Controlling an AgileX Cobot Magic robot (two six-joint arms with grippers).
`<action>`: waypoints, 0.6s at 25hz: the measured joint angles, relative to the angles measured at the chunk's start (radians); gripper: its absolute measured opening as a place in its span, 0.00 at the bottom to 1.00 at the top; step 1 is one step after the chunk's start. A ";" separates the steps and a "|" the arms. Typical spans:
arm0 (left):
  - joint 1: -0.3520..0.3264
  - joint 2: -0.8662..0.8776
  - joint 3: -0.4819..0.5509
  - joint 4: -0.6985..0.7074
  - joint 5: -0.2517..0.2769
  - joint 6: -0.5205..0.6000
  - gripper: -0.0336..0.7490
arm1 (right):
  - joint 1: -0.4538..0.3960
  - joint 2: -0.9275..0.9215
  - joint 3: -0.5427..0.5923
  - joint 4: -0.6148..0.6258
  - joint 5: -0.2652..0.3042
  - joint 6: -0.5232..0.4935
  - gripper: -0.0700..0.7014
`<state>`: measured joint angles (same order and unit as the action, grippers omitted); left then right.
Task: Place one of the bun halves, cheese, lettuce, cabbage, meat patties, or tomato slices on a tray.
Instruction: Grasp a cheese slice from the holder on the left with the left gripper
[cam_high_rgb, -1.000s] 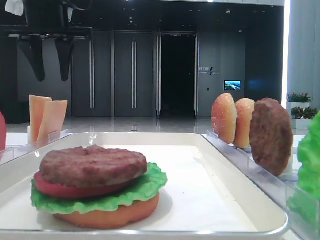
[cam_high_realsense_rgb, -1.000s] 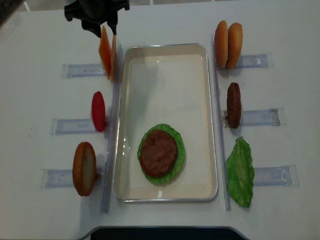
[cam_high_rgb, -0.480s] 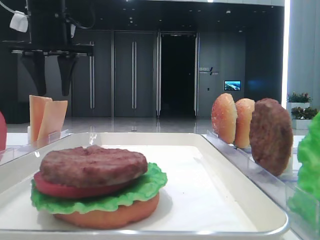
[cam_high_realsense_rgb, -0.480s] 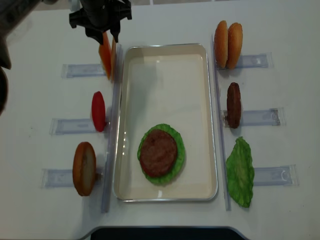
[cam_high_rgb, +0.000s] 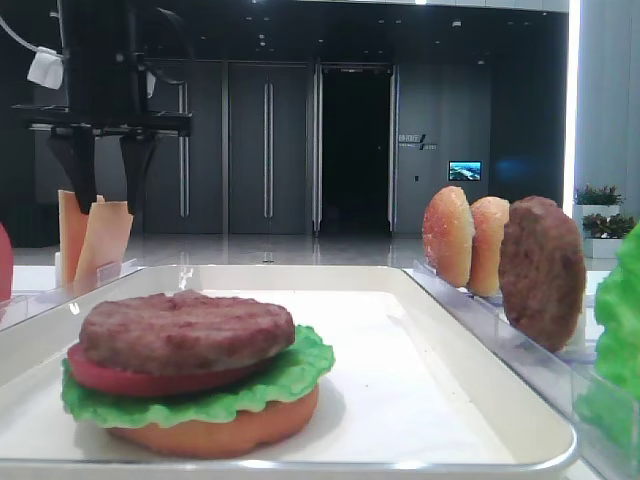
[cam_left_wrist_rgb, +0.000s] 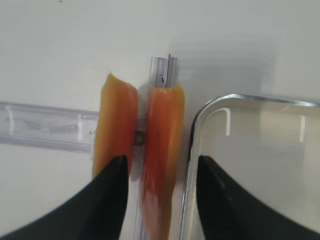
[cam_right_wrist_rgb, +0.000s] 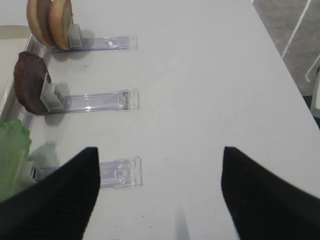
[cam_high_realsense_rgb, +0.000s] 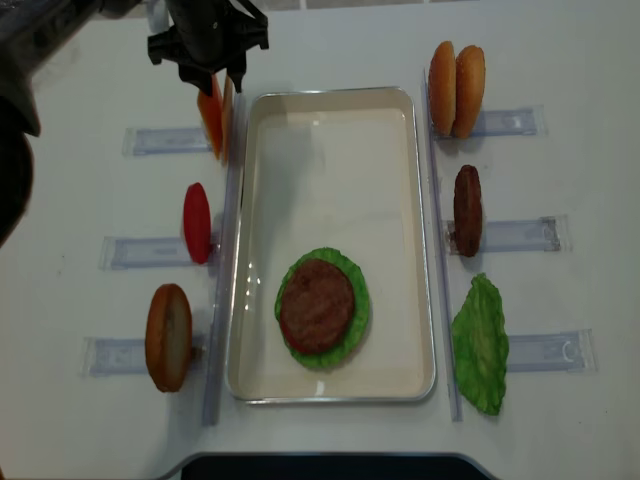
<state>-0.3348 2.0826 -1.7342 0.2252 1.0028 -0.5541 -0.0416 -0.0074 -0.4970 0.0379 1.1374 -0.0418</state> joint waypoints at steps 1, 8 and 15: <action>0.000 0.005 0.000 0.001 0.000 0.000 0.48 | 0.000 0.000 0.000 0.000 0.000 0.000 0.76; 0.000 0.018 0.000 0.002 0.000 -0.001 0.48 | 0.000 0.000 0.000 0.000 0.000 0.000 0.76; 0.000 0.021 0.000 0.024 0.010 -0.001 0.38 | 0.000 0.000 0.000 0.000 0.000 0.000 0.76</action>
<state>-0.3348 2.1033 -1.7342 0.2491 1.0129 -0.5548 -0.0416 -0.0074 -0.4970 0.0379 1.1374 -0.0418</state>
